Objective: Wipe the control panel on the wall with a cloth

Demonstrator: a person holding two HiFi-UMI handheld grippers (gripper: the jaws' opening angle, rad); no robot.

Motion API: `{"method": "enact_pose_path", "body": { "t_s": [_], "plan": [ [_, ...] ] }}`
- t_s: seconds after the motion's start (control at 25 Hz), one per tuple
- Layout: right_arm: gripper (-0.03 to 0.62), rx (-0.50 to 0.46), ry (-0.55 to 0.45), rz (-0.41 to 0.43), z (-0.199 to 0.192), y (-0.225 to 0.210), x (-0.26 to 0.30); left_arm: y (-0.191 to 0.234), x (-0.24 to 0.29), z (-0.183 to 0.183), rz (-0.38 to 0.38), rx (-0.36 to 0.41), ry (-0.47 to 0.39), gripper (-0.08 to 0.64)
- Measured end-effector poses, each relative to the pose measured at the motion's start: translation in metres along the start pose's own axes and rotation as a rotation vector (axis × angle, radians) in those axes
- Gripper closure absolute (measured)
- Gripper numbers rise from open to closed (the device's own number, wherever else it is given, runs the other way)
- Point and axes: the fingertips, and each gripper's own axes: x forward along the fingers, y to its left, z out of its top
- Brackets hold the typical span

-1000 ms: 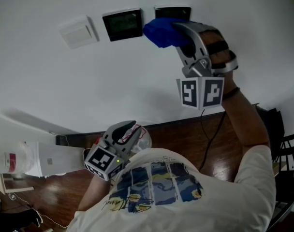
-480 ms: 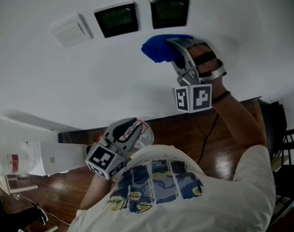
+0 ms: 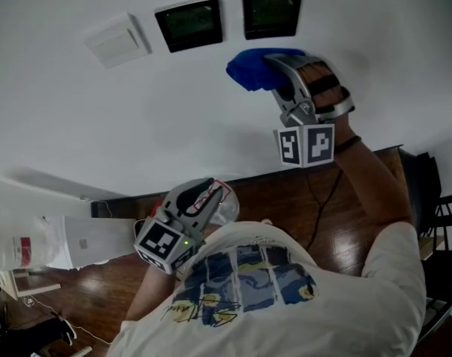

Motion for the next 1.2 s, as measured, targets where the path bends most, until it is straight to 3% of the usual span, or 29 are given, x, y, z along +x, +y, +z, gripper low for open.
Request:
{"method": "enact_pose_path", "body": {
  "t_s": [0.2,0.4,0.64,0.88,1.08,1.2],
  "plan": [
    [0.517,0.122,0.030,0.014,0.002,-0.003,-0.016,0.001,-0.016,-0.003,-0.004,0.072,0.013,0.494],
    [0.517,0.373,0.116,0.022,0.008,0.007,-0.054,0.008,-0.045,-0.010,-0.025,0.054,-0.007,0.494],
    [0.517,0.622,0.180,0.060,0.056,0.046,-0.109,0.022,-0.070,-0.034,-0.046,0.028,0.003,0.494],
    [0.517,0.886,0.128,0.149,0.110,0.092,-0.164,0.010,-0.095,-0.036,0.043,0.038,-0.029,0.494],
    [0.517,1.094,0.032,0.261,0.141,0.115,-0.211,-0.024,-0.118,-0.035,0.136,-0.036,-0.048,0.494],
    [0.517,1.209,-0.020,0.282,0.150,0.116,-0.238,-0.049,-0.133,-0.035,0.200,-0.050,-0.055,0.494]
  ]
}}
